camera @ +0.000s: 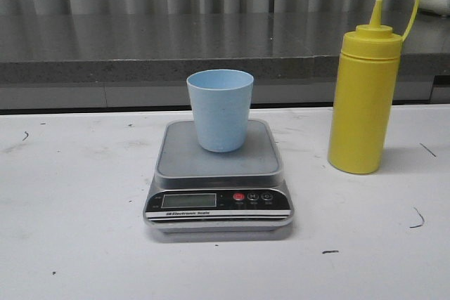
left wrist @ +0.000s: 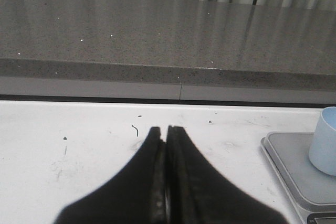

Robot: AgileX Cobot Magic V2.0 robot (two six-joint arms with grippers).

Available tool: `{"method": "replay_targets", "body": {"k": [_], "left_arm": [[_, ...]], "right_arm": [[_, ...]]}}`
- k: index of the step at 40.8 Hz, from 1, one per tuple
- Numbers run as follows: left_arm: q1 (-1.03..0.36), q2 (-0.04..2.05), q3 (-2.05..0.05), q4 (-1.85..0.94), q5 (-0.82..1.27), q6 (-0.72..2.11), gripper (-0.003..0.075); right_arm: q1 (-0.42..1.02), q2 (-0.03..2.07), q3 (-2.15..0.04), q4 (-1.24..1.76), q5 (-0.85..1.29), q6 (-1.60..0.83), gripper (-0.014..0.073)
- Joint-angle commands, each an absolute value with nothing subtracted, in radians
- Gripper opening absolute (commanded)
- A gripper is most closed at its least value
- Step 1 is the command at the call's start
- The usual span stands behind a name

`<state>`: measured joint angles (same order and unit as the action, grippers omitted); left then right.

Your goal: Pour seasoning into cup on scale with both arms

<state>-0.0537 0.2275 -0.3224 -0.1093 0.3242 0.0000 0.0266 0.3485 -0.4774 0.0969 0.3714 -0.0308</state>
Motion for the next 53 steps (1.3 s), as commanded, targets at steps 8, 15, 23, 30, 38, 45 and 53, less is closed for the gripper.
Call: {"method": "replay_targets", "body": {"k": [8, 15, 23, 30, 38, 45, 53], "left_arm": [[-0.048, 0.235, -0.349, -0.123, 0.239, -0.009, -0.002], [-0.048, 0.235, -0.349, -0.123, 0.239, -0.009, -0.002], [-0.048, 0.235, -0.349, -0.123, 0.239, -0.009, -0.002], [-0.048, 0.237, -0.349, -0.123, 0.239, -0.009, -0.002], [-0.048, 0.237, -0.349, -0.123, 0.239, -0.009, -0.002], [-0.048, 0.237, -0.349, -0.123, 0.239, -0.009, -0.002], [-0.048, 0.237, -0.349, -0.123, 0.239, -0.009, -0.002]], "right_arm": [[0.025, 0.485, -0.507, 0.098, 0.089, -0.038, 0.0605], [0.027, 0.659, -0.507, 0.098, -0.067, -0.038, 0.0605], [0.128, 0.869, -0.507, 0.098, -0.111, -0.038, 0.0605], [0.216, 1.031, -0.507, 0.085, -0.157, -0.038, 0.0605], [0.243, 1.183, -0.507, 0.086, -0.24, -0.038, 0.0605], [0.245, 1.319, -0.507, 0.086, -0.341, -0.037, 0.0605], [0.245, 1.457, -0.507, 0.086, -0.502, -0.025, 0.0605]]}}
